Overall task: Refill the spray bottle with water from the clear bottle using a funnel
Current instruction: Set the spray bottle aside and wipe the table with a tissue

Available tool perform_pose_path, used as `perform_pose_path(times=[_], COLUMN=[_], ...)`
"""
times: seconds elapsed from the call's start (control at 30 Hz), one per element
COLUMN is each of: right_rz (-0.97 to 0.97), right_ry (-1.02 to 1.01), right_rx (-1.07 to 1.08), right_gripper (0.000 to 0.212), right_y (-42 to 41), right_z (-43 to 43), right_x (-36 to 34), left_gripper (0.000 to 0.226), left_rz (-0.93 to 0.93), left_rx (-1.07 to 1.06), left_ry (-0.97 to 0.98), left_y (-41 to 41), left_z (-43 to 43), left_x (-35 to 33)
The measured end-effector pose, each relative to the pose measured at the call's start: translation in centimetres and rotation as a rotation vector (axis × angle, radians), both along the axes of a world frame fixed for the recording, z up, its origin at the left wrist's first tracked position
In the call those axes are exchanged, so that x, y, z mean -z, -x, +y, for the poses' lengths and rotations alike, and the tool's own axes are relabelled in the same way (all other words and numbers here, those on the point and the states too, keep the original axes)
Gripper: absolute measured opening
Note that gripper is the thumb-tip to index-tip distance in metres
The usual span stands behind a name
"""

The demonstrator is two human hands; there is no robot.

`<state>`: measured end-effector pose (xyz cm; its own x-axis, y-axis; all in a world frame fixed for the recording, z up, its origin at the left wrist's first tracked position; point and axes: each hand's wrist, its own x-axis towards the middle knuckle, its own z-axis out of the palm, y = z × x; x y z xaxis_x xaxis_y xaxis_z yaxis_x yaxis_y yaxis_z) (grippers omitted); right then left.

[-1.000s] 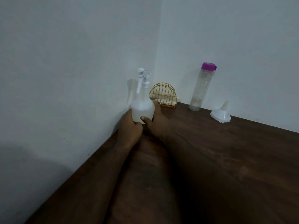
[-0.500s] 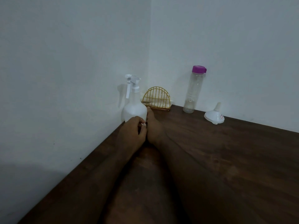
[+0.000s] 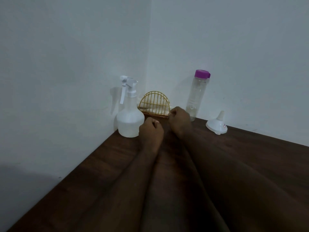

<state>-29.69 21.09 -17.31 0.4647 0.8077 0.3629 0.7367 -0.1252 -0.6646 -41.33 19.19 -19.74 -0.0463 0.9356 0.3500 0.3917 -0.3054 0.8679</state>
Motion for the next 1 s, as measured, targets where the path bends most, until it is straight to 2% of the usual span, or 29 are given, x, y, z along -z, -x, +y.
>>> perform_pose_path(times=[0.17, 0.47, 0.67, 0.9, 1.0], right_rz=[-0.059, -0.208, -0.126, -0.156, -0.148], right_ry=[-0.05, 0.014, 0.024, -0.164, -0.186], right_rx=[0.026, -0.108, -0.108, -0.032, -0.079], right_gripper=[0.021, 0.023, 0.02, 0.023, 0.023], right_y=[-2.7, -3.2, -2.9, -2.1, -1.6], right_z=[3.8, 7.2, 8.1, 7.8, 7.6], right_x=[-1.8, -2.6, -2.5, -4.2, -5.2], left_gripper=[0.017, 0.014, 0.014, 0.014, 0.015], left_rz=[0.036, 0.009, 0.015, 0.002, 0.007], left_rx=[0.059, 0.084, 0.098, 0.111, 0.11], left_ry=[-0.09, -0.063, -0.08, -0.039, -0.047], left_y=[-1.3, -1.6, -1.6, -1.5, -1.5], left_z=[0.9, 1.8, 1.8, 1.9, 1.9], left_x=[0.5, 1.2, 1.4, 1.4, 1.3])
